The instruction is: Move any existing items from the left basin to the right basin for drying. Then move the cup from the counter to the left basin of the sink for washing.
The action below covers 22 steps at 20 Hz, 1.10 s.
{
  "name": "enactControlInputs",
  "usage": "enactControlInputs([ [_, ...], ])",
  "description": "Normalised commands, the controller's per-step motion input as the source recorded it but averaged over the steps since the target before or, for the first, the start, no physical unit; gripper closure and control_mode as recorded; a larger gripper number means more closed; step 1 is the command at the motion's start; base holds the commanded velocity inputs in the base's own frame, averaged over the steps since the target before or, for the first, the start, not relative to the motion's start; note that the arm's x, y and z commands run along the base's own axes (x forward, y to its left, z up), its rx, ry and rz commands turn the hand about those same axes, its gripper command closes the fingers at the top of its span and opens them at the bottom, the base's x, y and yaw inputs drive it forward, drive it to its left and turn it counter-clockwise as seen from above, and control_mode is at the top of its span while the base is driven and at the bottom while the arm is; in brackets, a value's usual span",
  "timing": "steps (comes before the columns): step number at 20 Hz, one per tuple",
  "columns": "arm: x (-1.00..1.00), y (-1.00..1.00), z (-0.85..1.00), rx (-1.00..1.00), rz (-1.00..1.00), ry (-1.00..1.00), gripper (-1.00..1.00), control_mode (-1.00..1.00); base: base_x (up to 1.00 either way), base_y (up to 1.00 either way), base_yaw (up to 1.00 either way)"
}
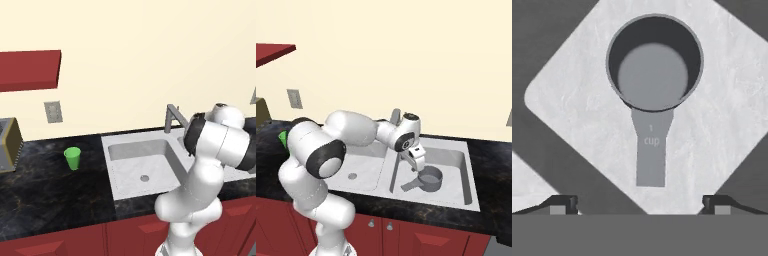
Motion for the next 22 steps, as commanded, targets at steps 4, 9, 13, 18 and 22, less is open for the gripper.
enactControlInputs([
  [4, -0.48, 0.44, 0.24, -0.05, 0.0, 0.0, -1.0, -1.0, 0.0, 0.0, 0.0],
  [9, -0.44, 0.51, 0.22, -0.04, 0.02, 0.0, -1.0, -1.0, 0.0, 0.0, 0.0],
  [13, -0.26, 0.65, 0.27, -0.04, 0.05, 0.0, -1.0, -1.0, 0.0, 0.0, 0.0],
  [18, -0.08, 0.73, 0.26, -0.03, 0.08, 0.01, -1.0, -1.0, 0.0, 0.0, 0.0],
  [22, 0.0, 0.78, 0.23, -0.01, 0.09, 0.02, -1.0, -1.0, 0.0, 0.0, 0.0],
])
